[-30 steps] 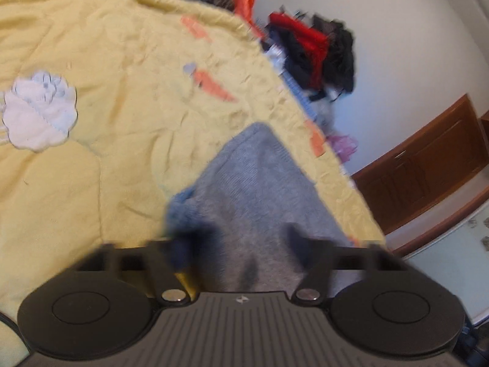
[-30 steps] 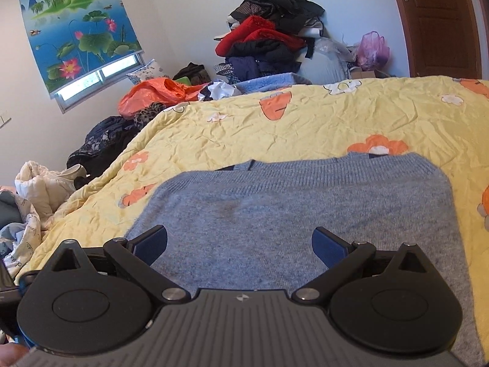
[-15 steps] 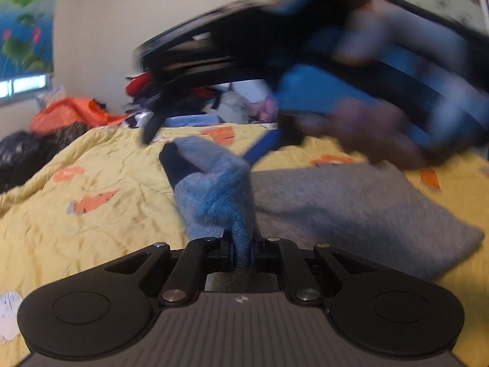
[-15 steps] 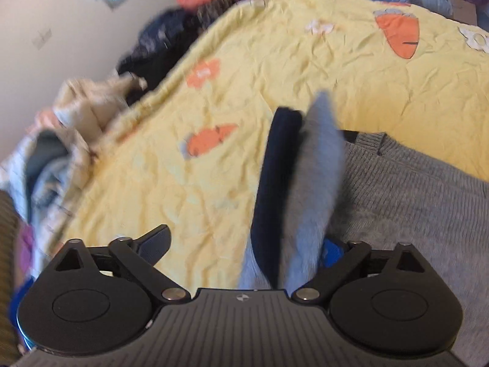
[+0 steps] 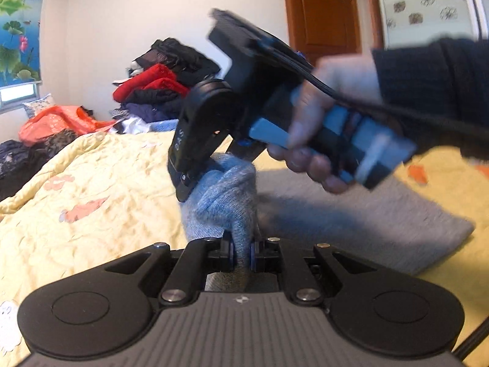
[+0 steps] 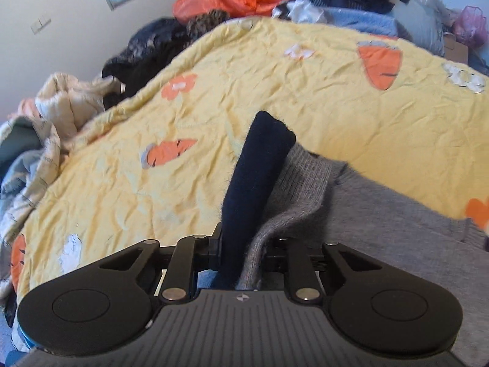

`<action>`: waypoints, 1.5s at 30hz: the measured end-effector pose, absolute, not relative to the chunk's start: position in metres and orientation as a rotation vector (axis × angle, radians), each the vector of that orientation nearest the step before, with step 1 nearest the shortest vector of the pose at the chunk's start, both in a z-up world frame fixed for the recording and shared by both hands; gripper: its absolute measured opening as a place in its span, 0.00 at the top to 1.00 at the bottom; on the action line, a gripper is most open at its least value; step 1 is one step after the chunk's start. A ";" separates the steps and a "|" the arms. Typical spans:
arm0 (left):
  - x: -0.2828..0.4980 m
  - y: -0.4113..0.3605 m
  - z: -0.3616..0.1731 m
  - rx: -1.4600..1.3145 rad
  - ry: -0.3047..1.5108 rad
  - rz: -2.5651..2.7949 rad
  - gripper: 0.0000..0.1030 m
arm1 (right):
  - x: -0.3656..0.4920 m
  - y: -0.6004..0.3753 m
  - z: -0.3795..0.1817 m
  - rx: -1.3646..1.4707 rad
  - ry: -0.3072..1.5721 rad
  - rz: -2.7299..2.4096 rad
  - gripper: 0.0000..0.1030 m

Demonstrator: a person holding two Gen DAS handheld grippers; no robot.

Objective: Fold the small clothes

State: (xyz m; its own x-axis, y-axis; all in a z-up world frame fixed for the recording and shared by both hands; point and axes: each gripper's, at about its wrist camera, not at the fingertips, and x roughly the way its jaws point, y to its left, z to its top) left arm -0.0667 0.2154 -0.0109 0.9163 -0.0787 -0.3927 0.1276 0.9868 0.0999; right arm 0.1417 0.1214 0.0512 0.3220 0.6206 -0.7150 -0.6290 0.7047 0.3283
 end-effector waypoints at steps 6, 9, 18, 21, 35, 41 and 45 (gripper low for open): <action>-0.055 0.166 0.007 0.103 0.362 -0.283 0.92 | 0.144 0.002 0.059 0.102 0.877 0.708 0.75; -0.043 0.131 -0.004 0.098 0.416 -0.379 0.92 | 0.147 -0.055 0.037 0.156 0.898 0.612 0.78; -0.020 0.085 -0.038 0.124 0.563 -0.470 0.91 | 0.151 -0.101 -0.011 0.466 0.926 0.594 0.67; -0.023 0.079 -0.038 0.157 0.557 -0.464 0.91 | 0.159 -0.101 -0.010 0.495 0.919 0.585 0.58; -0.028 0.065 -0.034 0.209 0.547 -0.482 0.91 | 0.155 -0.100 0.000 0.404 0.848 0.598 0.81; -0.021 0.065 -0.045 0.129 0.649 -0.520 0.91 | 0.155 -0.140 -0.040 0.620 0.911 0.552 0.84; -0.017 0.067 -0.046 0.091 0.646 -0.514 0.91 | 0.148 -0.133 -0.040 0.614 0.901 0.535 0.83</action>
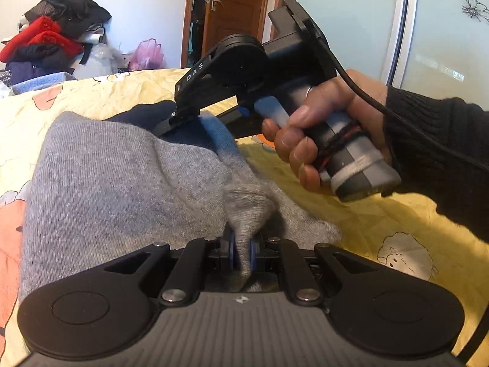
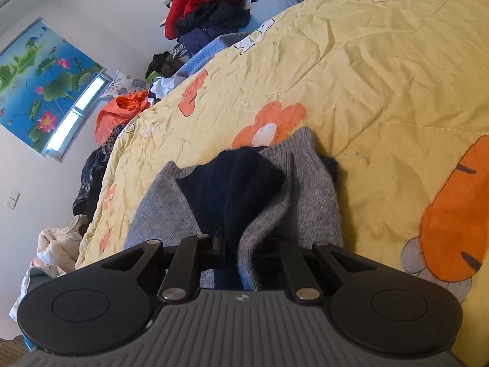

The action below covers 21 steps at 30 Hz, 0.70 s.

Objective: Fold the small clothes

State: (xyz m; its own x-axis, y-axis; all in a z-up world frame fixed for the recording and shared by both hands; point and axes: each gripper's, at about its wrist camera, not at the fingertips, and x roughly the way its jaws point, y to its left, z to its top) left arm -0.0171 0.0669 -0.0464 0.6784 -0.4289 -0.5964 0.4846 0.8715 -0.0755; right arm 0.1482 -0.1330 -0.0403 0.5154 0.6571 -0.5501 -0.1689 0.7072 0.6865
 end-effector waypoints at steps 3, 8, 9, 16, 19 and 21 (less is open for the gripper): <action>-0.015 0.065 -0.048 0.087 0.644 -0.507 0.91 | 0.148 -0.131 -0.041 0.624 0.904 0.540 0.78; -0.012 0.063 -0.045 0.089 0.673 -0.503 0.83 | 0.144 -0.151 -0.036 0.731 0.954 0.534 0.62; -0.018 0.067 -0.036 0.078 0.699 -0.513 0.78 | 0.139 -0.158 -0.030 0.732 0.954 0.519 0.46; -0.010 0.102 -0.004 -0.064 0.957 -0.609 0.12 | 0.095 -0.180 0.013 0.512 1.001 0.324 0.00; -0.007 0.122 -0.001 -0.133 1.117 -0.623 0.12 | 0.069 -0.159 0.027 0.196 1.112 0.263 0.00; -0.008 0.137 -0.004 -0.208 1.253 -0.654 0.12 | 0.041 -0.146 0.029 0.017 1.180 0.272 0.00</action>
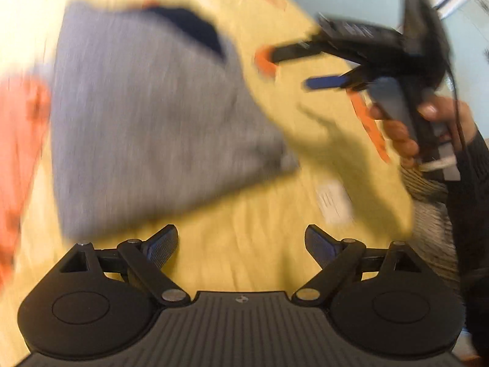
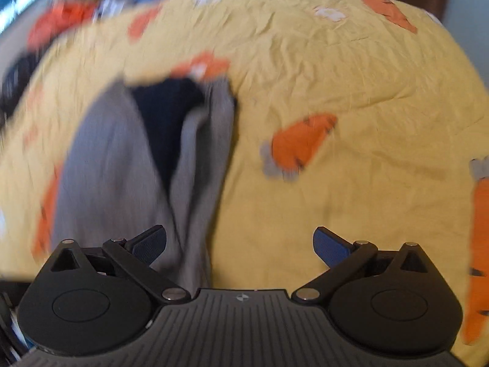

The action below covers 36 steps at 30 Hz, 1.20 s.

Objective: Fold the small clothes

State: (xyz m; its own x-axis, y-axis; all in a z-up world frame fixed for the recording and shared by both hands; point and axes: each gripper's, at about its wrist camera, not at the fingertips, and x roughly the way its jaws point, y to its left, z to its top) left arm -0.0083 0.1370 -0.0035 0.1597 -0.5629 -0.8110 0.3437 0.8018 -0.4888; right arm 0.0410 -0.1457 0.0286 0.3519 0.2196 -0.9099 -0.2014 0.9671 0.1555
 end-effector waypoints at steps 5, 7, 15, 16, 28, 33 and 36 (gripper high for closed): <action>-0.028 0.160 -0.016 -0.255 1.419 -0.721 0.10 | -0.016 -0.123 0.011 -0.198 1.387 0.365 0.00; -0.032 0.161 -0.017 -0.290 1.500 -0.716 0.10 | -0.031 -0.111 0.002 -0.252 1.476 0.408 0.00; -0.054 0.151 -0.008 -0.240 1.710 -0.805 0.10 | -0.071 -0.089 -0.005 -0.348 1.586 0.482 0.00; -0.057 0.151 -0.005 -0.226 1.695 -0.808 0.10 | -0.074 -0.090 -0.004 -0.334 1.587 0.476 0.00; -0.067 0.160 -0.016 -0.277 1.685 -0.786 0.10 | -0.097 -0.082 -0.009 -0.324 1.583 0.485 0.00; -0.065 0.154 -0.021 -0.310 1.690 -0.795 0.10 | -0.100 -0.078 -0.007 -0.336 1.576 0.487 0.00; -0.066 0.152 -0.022 -0.310 1.690 -0.790 0.10 | -0.098 -0.079 -0.002 -0.332 1.553 0.476 0.00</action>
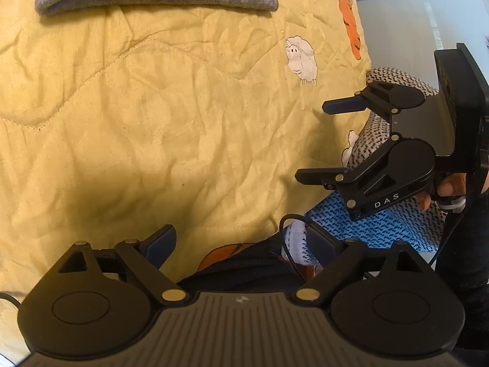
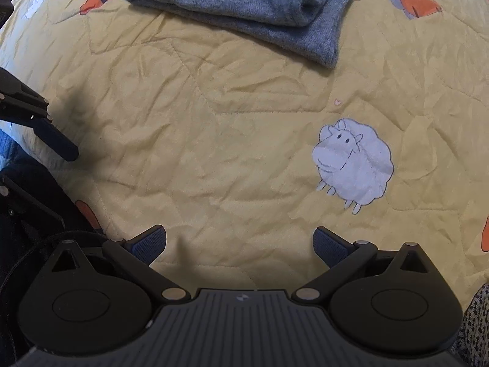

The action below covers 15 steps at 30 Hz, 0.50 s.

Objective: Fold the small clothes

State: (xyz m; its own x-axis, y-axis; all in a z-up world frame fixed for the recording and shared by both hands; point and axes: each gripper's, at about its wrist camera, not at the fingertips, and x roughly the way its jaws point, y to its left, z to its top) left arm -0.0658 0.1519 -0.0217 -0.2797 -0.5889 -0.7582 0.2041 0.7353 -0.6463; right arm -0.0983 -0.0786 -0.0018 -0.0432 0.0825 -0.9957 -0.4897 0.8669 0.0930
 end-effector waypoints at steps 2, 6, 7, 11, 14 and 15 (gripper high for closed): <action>-0.066 0.154 -0.019 -0.314 1.685 -0.789 0.10 | -0.097 -0.078 0.003 -0.322 1.529 0.471 0.00; -0.064 0.164 -0.006 -0.307 1.617 -0.768 0.10 | -0.092 -0.077 0.026 -0.327 1.426 0.462 0.00; -0.064 0.168 0.000 -0.291 1.578 -0.760 0.10 | -0.088 -0.079 0.033 -0.315 1.389 0.455 0.00; -0.061 0.193 0.025 -0.246 1.399 -0.692 0.10 | -0.042 -0.095 0.059 -0.179 1.199 0.405 0.00; -0.049 0.204 0.045 -0.207 1.251 -0.631 0.10 | 0.012 -0.109 0.073 0.004 1.073 0.371 0.00; -0.041 0.208 0.053 -0.189 1.196 -0.603 0.10 | 0.030 -0.113 0.074 0.085 1.041 0.377 0.00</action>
State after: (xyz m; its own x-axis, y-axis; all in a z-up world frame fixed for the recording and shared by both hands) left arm -0.0406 0.2080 0.0534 0.2320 -0.5320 -0.8144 0.3382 0.8291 -0.4453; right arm 0.0305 -0.1132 0.0743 0.4472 0.3438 -0.8257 -0.2644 0.9327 0.2452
